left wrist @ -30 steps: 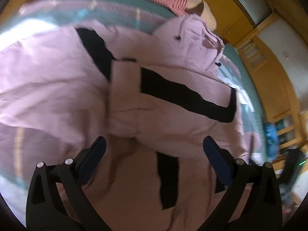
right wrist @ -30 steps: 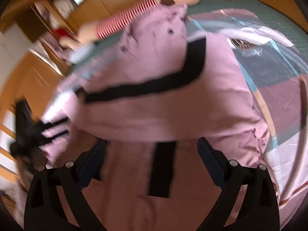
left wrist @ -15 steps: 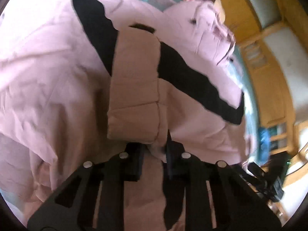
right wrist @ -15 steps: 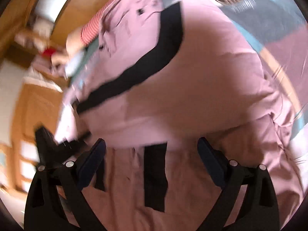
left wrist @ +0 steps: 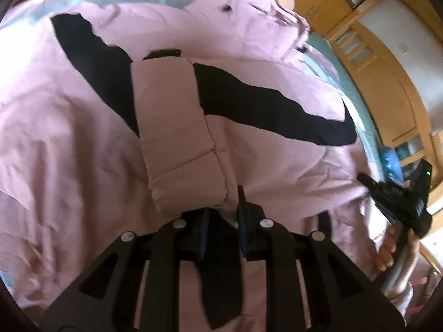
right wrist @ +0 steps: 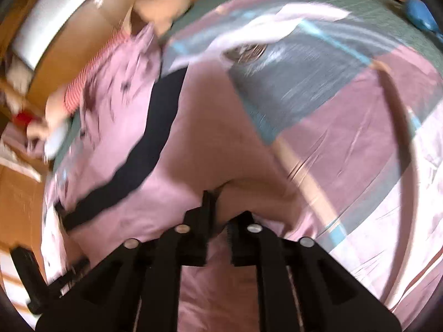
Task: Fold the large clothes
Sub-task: 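Fold the held sleeve across the jacket body with the right tool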
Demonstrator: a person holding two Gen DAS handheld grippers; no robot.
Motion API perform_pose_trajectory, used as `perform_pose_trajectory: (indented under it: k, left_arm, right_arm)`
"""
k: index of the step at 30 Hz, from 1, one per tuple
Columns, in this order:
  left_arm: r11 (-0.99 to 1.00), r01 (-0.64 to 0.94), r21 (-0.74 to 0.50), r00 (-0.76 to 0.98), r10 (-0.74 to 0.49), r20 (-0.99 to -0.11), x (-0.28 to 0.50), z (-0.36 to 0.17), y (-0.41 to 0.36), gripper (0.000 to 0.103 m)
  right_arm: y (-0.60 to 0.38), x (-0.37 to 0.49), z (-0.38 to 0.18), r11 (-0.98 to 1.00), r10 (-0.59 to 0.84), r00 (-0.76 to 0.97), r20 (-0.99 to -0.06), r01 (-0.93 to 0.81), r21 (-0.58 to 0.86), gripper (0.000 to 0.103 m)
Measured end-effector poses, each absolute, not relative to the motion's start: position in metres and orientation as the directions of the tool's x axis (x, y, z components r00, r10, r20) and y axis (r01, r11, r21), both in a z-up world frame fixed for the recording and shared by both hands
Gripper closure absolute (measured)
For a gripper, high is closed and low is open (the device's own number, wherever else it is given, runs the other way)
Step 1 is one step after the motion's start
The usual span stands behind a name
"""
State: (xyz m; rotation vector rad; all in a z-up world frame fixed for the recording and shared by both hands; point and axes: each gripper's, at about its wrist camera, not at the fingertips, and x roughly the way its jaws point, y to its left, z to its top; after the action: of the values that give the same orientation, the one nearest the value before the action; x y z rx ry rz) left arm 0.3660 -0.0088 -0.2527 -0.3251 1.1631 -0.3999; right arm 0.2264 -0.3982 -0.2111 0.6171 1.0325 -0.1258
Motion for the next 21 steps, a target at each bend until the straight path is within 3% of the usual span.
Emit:
perform_pose_trajectory:
  k: [2, 3, 7, 10, 12, 15, 18, 21]
  left_arm:
    - [0.896, 0.099, -0.432, 0.377, -0.436, -0.817, 0.372, -0.249, 0.007, 0.085]
    - [0.901, 0.082, -0.426, 0.391, -0.423, -0.817, 0.374, -0.248, 0.014, 0.085]
    - [0.915, 0.073, -0.396, 0.400, -0.391, -0.829, 0.382, -0.250, 0.018, 0.085]
    - [0.930, 0.098, -0.354, 0.413, -0.361, -0.836, 0.384, -0.249, 0.010, 0.085]
    - [0.932, 0.106, -0.348, 0.418, -0.359, -0.835, 0.385, -0.248, 0.012, 0.084]
    - [0.932, 0.087, -0.351, 0.408, -0.355, -0.841, 0.383, -0.248, 0.017, 0.075]
    - [0.931, 0.084, -0.355, 0.406, -0.358, -0.841, 0.374, -0.247, 0.027, 0.071]
    - [0.924, 0.069, -0.377, 0.403, -0.371, -0.836, 0.369, -0.240, 0.035, 0.066]
  right_arm:
    - [-0.398, 0.220, -0.214, 0.826, 0.238, 0.480, -0.844, 0.357, 0.436, 0.060]
    - [-0.393, 0.217, -0.211, 0.833, 0.254, 0.451, -0.856, 0.348, 0.430, 0.054]
    - [-0.390, 0.191, -0.186, 0.860, 0.226, 0.503, -0.834, 0.299, 0.414, 0.054]
    - [-0.391, 0.190, -0.168, 0.892, 0.085, 0.587, -0.805, 0.316, 0.324, 0.054]
    - [-0.387, 0.205, -0.181, 0.912, 0.094, 0.545, -0.833, 0.288, 0.291, 0.054]
    - [-0.377, 0.226, -0.227, 0.921, 0.126, 0.392, -0.911, 0.295, 0.255, 0.054]
    - [-0.366, 0.226, -0.223, 0.942, 0.050, 0.413, -0.909, 0.283, 0.181, 0.055]
    - [-0.362, 0.217, -0.206, 0.941, 0.077, 0.484, -0.872, 0.253, 0.224, 0.055]
